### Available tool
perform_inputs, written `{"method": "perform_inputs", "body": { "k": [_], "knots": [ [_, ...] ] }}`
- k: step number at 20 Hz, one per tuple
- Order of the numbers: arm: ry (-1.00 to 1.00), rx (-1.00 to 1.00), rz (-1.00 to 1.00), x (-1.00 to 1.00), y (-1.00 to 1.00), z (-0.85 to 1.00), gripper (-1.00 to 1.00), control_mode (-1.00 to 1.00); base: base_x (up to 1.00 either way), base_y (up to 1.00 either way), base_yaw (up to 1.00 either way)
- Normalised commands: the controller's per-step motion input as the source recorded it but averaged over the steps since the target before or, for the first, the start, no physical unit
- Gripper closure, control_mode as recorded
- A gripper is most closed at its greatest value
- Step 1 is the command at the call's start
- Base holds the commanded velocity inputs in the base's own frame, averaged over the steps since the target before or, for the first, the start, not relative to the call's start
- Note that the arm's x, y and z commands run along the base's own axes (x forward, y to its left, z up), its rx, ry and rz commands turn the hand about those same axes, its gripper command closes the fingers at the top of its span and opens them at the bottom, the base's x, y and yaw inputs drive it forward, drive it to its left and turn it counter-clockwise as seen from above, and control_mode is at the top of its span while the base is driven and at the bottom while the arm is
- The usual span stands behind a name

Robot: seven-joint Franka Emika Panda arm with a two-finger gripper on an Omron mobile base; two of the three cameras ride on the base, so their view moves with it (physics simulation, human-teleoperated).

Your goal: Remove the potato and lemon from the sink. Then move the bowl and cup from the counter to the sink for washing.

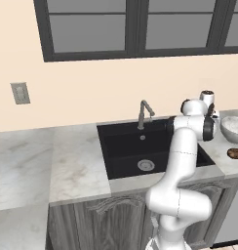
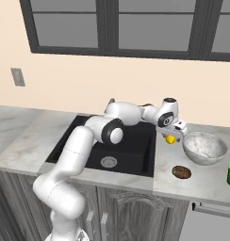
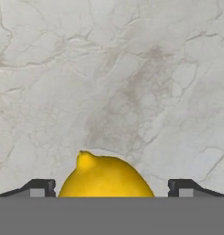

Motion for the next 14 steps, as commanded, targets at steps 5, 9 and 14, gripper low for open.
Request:
{"method": "perform_inputs", "body": {
  "k": [5, 9, 14],
  "knots": [
    [0.00, 0.02, 0.00, -0.15, -0.02, 0.09, -1.00, -1.00, 0.00, 0.00, 0.00],
    [-0.02, 0.01, 0.00, -0.16, 0.00, 0.25, -1.00, -1.00, 0.00, 0.00, 0.00],
    [-0.03, 0.01, 0.00, -0.16, 0.00, 0.30, -1.00, -1.00, 0.00, 0.00, 0.00]
  ]
}}
